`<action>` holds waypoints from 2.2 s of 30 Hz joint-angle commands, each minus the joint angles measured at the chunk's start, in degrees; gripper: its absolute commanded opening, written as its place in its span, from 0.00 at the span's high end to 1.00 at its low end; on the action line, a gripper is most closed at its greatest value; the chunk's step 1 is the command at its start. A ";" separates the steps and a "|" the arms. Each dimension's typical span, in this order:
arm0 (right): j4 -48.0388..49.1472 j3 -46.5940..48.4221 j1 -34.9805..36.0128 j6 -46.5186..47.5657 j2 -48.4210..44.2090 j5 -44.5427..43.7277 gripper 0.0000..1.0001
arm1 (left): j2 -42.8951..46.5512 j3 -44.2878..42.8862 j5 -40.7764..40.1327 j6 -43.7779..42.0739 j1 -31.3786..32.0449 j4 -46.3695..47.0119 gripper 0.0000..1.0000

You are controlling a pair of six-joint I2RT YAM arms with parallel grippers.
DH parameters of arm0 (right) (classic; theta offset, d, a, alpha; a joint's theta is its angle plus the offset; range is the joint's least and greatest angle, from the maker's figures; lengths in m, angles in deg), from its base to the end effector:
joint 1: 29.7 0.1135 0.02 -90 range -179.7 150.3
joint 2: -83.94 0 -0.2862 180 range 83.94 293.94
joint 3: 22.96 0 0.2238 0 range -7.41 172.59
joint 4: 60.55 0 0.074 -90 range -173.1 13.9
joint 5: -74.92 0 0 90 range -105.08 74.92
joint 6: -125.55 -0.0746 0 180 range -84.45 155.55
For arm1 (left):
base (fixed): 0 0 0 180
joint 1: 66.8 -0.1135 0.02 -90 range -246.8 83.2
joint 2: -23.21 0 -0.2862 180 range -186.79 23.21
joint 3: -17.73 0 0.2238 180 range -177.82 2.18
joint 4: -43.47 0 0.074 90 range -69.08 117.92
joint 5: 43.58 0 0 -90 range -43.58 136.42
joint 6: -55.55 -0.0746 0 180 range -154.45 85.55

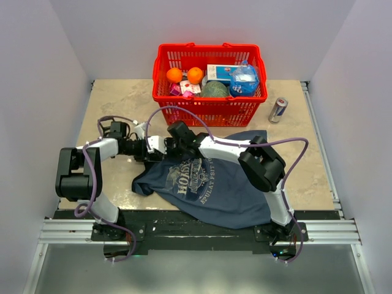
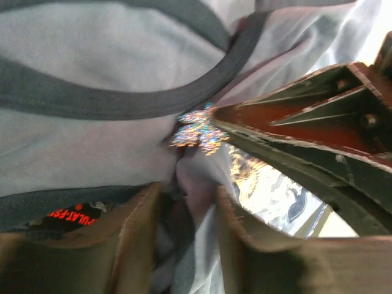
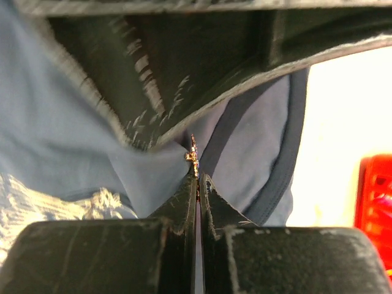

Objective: Remove the brooch from the garment

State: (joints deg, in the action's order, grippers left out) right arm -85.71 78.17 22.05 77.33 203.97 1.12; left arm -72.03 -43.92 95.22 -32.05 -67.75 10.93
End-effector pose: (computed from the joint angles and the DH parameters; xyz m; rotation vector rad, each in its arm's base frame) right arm 0.2806 0.3895 0.1875 -1.7974 1.4966 0.4170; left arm 0.2833 -0.0514 0.1621 0.1674 2.5193 -1.1467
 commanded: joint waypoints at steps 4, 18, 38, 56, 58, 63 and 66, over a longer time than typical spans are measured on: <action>11.00 -2.17 -0.24 -24.53 -7.78 -4.52 1.00 | 10.85 -2.41 3.50 0.16 -0.02 -3.04 0.44; 20.68 -8.76 -0.77 -39.67 -17.10 -7.33 1.00 | 21.94 -4.96 -4.93 4.19 -0.81 4.41 0.41; 22.61 -5.69 -0.68 -41.34 -15.44 -14.54 1.00 | 19.57 4.88 10.52 8.06 0.42 15.75 0.48; 25.60 -2.26 0.72 -36.43 -12.10 -25.84 1.00 | 18.78 -2.05 23.79 10.96 0.34 20.07 0.83; 26.92 -2.00 1.43 -33.28 -11.57 -27.36 1.00 | 19.13 -2.67 24.42 11.05 0.34 19.63 0.84; 22.19 0.46 2.31 -20.79 -11.66 -30.78 1.00 | 19.74 -5.31 23.81 5.36 0.34 11.91 0.86; 15.89 2.65 2.31 -10.87 -12.45 -32.99 1.00 | 20.18 -5.66 21.61 1.22 0.34 6.90 0.88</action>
State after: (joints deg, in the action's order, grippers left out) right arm -65.73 75.68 25.06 52.28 193.17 -24.97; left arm -54.26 -46.94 114.97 -25.08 -67.49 24.52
